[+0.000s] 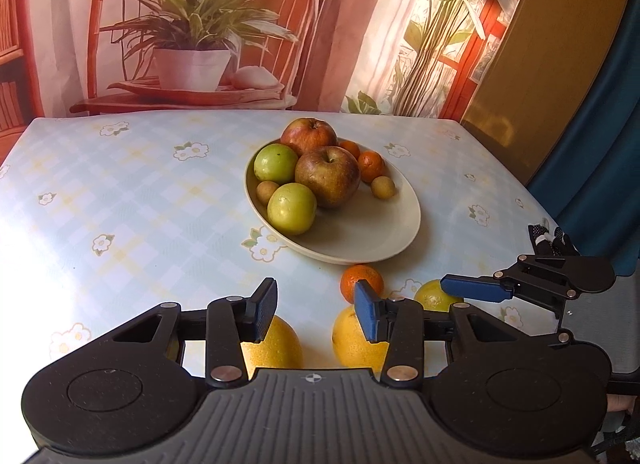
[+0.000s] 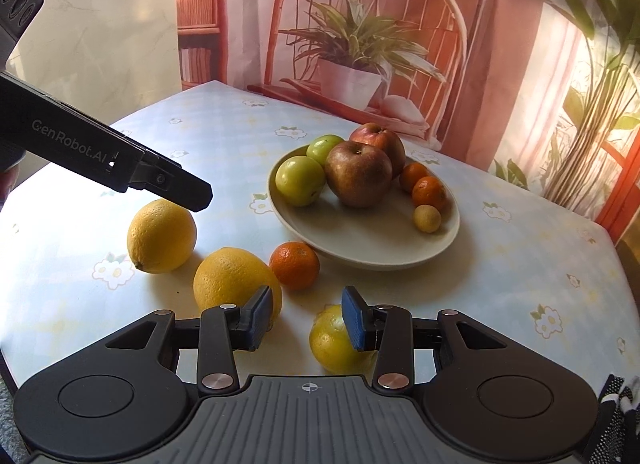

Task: Organize fruits
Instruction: 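Withdraw both open tools from the plate back toward the fruit pile, then move left tool around a large lemon in the pile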

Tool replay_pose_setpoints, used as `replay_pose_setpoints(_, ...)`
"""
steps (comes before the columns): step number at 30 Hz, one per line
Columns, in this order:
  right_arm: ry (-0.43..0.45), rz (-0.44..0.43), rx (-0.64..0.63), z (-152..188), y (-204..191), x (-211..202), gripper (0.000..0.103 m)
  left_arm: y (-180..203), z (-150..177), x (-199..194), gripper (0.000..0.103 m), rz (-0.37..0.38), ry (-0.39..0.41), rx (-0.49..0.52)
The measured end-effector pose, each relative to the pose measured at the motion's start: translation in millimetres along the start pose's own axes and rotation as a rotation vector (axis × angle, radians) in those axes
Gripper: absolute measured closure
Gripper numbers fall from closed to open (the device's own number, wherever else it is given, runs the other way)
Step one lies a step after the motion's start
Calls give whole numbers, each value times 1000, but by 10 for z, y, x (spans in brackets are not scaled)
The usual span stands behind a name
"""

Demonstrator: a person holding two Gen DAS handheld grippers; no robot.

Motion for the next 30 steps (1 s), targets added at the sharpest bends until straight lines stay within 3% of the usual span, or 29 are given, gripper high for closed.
replay_pose_setpoints(5, -8, -10, -14, 61, -79, -49, 66, -24, 3, 64, 66, 44, -15, -53)
replay_pose_setpoints(14, -10, -8, -10, 70, -115, -64, 66, 0, -34, 225, 66, 98, -47, -91)
replay_pose_setpoints(22, 0, -5, 18, 74, -93, -127, 66, 67, 10, 442, 66, 153, -131, -82)
replay_pose_setpoints(30, -18, -58, 68, 84, -70, -185, 66, 106, 40, 465, 66, 189, -144, -77)
Point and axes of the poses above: each gripper's, at about its wrist camera, not at the fingertips, and x roughly the way its jaws point, y to its right, z to its underside, the point moved 2 cm from there along x, roughly the way its jaws point, and after that the axes turned 1 degree about z, right-handed, at the moved point
